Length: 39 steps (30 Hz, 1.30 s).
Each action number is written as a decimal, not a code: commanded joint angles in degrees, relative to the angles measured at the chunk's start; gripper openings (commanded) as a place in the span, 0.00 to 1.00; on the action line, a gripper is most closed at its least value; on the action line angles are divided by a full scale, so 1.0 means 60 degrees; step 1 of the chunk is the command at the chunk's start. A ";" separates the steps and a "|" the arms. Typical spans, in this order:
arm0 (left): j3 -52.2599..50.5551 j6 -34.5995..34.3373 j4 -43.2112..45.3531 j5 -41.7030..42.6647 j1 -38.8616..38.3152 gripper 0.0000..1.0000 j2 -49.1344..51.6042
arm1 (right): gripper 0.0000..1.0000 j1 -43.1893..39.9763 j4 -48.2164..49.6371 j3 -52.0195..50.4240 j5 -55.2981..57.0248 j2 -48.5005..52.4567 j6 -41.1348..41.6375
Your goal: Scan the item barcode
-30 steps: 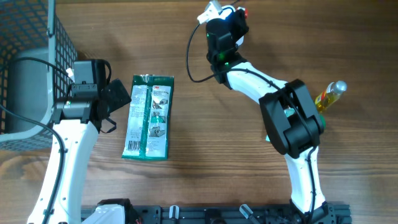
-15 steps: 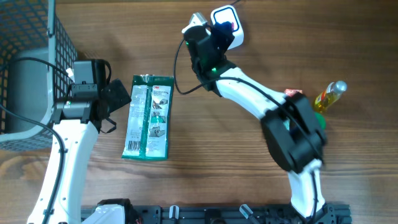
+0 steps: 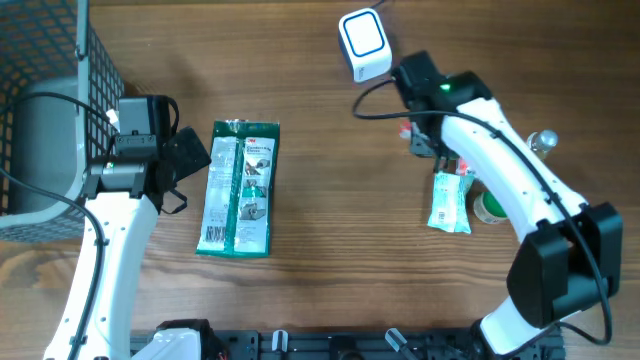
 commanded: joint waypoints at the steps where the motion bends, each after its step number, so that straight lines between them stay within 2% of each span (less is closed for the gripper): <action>1: 0.0087 -0.0091 0.0022 -0.0127 0.0036 1.00 0.0000 | 0.79 -0.0051 0.0408 -0.0732 -0.0852 0.0062 0.1308; 2: 0.0087 -0.0091 0.0022 -0.0127 0.0036 1.00 0.0000 | 0.85 -0.0044 0.0663 -0.0874 -0.1118 0.0062 0.1311; 3: 0.0087 -0.0091 0.0022 -0.0124 0.0036 1.00 0.0000 | 0.87 -0.0015 0.0889 -0.0958 -0.1523 0.0062 0.1311; 9: 0.0087 -0.0091 0.0022 -0.0124 0.0036 1.00 0.0000 | 0.77 0.0790 0.2109 -0.0973 -0.3880 0.0066 0.1271; 12: 0.0087 -0.0091 0.0022 -0.0124 0.0036 1.00 0.0000 | 0.73 0.1923 0.4018 -0.0973 -0.5253 0.0084 0.1086; 15: 0.0087 -0.0091 0.0022 -0.0127 0.0036 1.00 0.0000 | 0.71 0.3064 0.5428 -0.0973 -0.5209 0.0095 0.1468; 18: 0.0087 -0.0091 0.0022 -0.0127 0.0036 1.00 0.0000 | 0.71 0.4379 0.6852 -0.0973 -0.4288 0.0335 0.2153; 24: 0.0087 -0.0091 0.0022 -0.0127 0.0036 1.00 0.0000 | 0.71 0.6149 0.8837 -0.0973 -0.3034 0.1730 0.2601; 26: 0.0087 -0.0091 0.0022 -0.0127 0.0036 1.00 0.0000 | 0.71 0.6433 0.9067 -0.0973 -0.2470 0.2379 0.2575; 29: 0.0087 -0.0091 0.0022 -0.0124 0.0036 1.00 0.0000 | 0.64 0.6470 0.8961 -0.0973 -0.2091 0.2812 0.2579; 39: 0.0087 -0.0091 0.0022 -0.0124 0.0036 1.00 0.0000 | 0.56 0.6390 0.7012 -0.0973 -0.0637 0.2867 0.2583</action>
